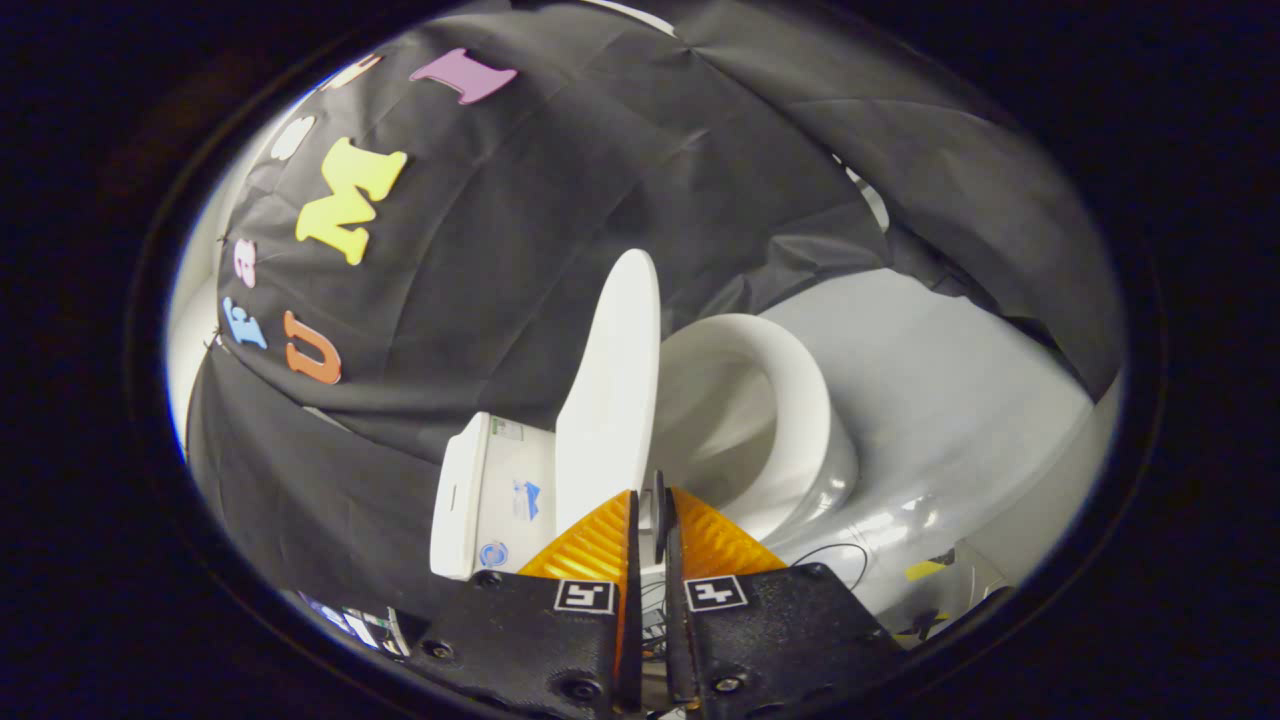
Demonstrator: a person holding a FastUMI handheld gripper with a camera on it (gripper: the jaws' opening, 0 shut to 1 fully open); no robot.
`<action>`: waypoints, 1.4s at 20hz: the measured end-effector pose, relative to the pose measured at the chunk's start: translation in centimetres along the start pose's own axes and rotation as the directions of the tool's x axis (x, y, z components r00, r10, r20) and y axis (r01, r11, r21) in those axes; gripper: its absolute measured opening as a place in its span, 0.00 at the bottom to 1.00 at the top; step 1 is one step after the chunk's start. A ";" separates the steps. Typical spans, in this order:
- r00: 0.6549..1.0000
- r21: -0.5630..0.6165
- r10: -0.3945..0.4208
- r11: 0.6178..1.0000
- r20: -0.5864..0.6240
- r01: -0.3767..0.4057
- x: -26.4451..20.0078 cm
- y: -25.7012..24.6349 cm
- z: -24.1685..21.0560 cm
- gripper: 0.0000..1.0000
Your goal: Open the toilet lid.
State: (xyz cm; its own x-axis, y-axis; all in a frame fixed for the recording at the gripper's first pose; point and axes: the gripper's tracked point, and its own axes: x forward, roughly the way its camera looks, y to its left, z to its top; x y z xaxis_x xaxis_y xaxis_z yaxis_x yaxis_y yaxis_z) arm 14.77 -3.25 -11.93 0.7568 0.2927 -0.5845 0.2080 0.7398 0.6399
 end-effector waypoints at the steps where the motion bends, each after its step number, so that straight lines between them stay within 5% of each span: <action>1: 1.000 -0.020 0.001 1.000 -0.003 -0.001 -0.2 0.9 0.1 0.13; 28: 0.976 -0.368 -0.176 0.905 0.131 0.213 -2.1 16.0 -1.6 0.13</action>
State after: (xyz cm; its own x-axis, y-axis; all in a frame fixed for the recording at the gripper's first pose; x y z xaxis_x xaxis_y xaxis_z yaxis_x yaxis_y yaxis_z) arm 15.47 8.92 -1.29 0.7832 0.0760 -0.6171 0.1212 0.9548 0.2715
